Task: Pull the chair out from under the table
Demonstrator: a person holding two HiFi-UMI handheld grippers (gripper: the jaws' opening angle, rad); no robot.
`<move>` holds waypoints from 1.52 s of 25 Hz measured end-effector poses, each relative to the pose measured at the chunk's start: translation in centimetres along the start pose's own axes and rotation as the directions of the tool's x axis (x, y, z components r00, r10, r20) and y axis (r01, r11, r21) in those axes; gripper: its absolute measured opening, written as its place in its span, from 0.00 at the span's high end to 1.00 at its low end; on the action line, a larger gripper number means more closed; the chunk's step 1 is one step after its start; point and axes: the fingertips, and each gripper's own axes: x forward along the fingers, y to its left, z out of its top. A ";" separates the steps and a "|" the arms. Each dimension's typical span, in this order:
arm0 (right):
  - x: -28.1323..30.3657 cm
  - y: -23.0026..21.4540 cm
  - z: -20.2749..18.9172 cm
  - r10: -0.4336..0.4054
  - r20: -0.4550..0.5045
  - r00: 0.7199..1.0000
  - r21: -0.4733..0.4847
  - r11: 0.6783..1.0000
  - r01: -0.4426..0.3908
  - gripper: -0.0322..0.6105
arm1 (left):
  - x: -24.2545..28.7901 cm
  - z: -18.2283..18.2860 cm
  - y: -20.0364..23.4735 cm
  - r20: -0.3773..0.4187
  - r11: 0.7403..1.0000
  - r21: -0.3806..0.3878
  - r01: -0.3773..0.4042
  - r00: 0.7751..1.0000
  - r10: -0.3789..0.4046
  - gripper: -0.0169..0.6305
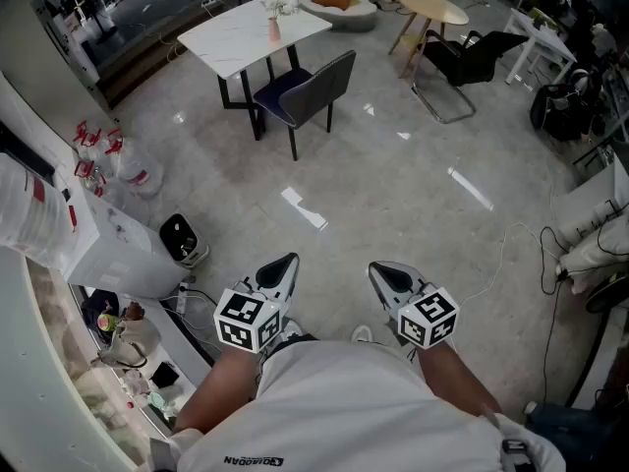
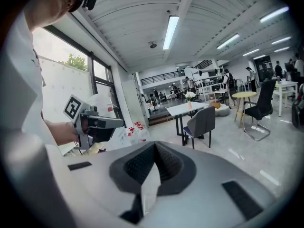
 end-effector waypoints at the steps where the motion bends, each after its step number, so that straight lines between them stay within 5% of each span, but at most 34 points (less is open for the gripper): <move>1: 0.0 0.0 0.1 0.001 0.000 1.000 -0.001 1.000 -0.001 0.95 | 0.0 0.0 0.1 0.000 1.000 -0.002 -0.003 1.000 0.003 0.96; 15: 1.3 0.8 1.5 0.040 0.052 0.998 0.049 0.998 -0.043 0.94 | -0.1 0.4 1.9 -0.002 1.000 -0.018 0.002 1.000 -0.002 0.96; 38: 8.9 7.8 -1.5 -0.009 -0.032 0.999 0.074 0.997 0.012 0.94 | -4.3 -3.6 9.4 -0.079 0.999 -0.021 0.048 0.996 -0.050 0.96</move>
